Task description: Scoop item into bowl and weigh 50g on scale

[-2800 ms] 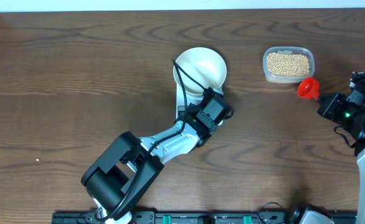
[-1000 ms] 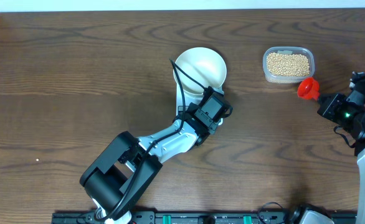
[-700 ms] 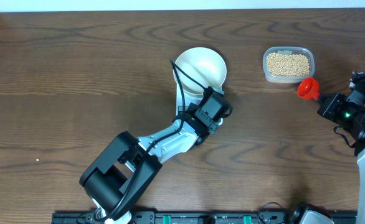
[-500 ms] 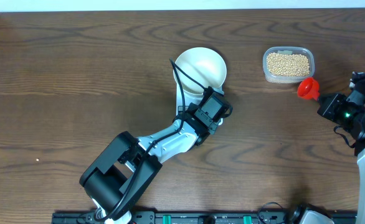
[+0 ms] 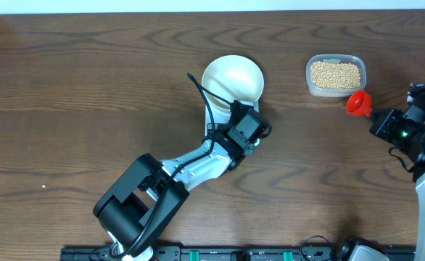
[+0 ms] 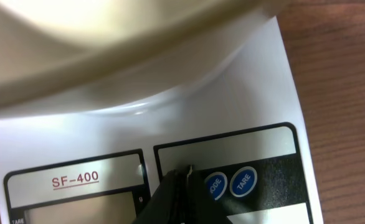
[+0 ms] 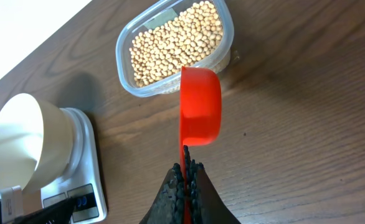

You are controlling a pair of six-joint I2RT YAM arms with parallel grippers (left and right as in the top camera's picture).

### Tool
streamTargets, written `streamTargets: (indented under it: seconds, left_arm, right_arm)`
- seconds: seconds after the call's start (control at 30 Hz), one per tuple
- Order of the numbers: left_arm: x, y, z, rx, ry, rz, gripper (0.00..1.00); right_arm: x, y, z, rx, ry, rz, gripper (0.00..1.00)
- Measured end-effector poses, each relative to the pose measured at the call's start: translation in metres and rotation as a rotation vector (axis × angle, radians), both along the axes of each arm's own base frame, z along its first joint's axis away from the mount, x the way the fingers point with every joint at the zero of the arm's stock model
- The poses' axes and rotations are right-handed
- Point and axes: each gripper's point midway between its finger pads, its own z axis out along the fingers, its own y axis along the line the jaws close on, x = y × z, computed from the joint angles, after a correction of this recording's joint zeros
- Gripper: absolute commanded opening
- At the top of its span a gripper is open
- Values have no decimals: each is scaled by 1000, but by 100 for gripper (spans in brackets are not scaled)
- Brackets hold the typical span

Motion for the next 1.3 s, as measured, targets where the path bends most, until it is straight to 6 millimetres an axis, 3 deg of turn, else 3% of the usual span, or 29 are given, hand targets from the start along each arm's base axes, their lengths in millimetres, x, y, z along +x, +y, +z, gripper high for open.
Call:
streamTargets:
  seconds: [1.03, 1.3]
  left_arm:
    - [1, 1, 1, 58, -27, -40, 7]
    - [0, 11, 1, 110, -32, -25, 7]
  right_arm:
    - [0, 0, 0, 0, 0, 0, 1]
    - [0, 0, 0, 0, 0, 0, 1]
